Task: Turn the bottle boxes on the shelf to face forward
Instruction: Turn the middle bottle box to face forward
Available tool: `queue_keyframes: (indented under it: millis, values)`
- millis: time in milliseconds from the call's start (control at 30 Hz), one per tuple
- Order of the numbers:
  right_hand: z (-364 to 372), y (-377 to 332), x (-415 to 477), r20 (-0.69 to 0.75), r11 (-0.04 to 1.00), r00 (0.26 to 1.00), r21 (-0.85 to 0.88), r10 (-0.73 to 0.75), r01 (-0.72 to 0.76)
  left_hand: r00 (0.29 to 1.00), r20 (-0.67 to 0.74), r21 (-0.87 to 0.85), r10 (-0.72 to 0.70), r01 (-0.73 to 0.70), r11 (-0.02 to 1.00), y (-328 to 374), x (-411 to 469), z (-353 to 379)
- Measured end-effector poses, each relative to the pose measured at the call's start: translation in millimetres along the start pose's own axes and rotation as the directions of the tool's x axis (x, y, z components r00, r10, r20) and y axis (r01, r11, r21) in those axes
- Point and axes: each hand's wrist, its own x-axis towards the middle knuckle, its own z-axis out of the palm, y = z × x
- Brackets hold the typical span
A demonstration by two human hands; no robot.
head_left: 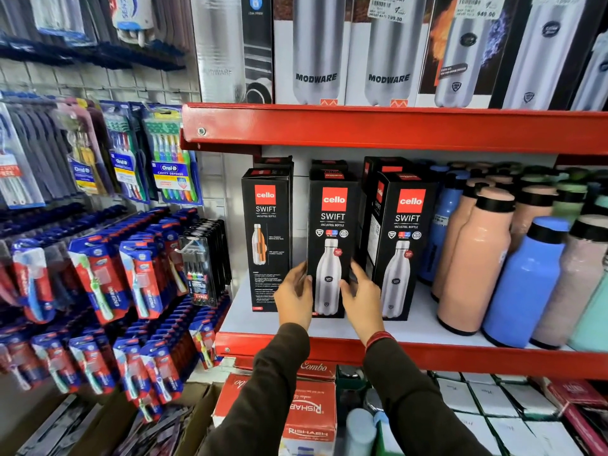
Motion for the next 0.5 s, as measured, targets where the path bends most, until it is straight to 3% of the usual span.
queue_keyframes:
  millis: [167,300,400,500]
  values:
    - [3.8,-0.1,-5.3,-0.097,0.999,0.995,0.039,0.008,-0.005,1.000,0.005,0.033,0.003,-0.003,0.999,-0.9,-0.9,-1.3]
    - [4.1,-3.7,-19.0,-0.202,0.982,0.979,0.178,-0.018,0.055,0.999,-0.030,0.000,0.026,-0.026,1.000,-4.3,-3.7,-7.3]
    - [7.9,-12.4,-28.6,-0.315,0.971,0.942,0.166,-0.114,0.173,0.985,-0.114,-0.003,0.126,-0.127,0.992,0.4,-8.3,-16.9]
    - [19.4,-28.6,-32.5,-0.306,0.947,0.932,0.187,-0.196,0.261,0.934,-0.207,0.038,0.291,-0.290,0.956,9.7,-9.6,-31.4]
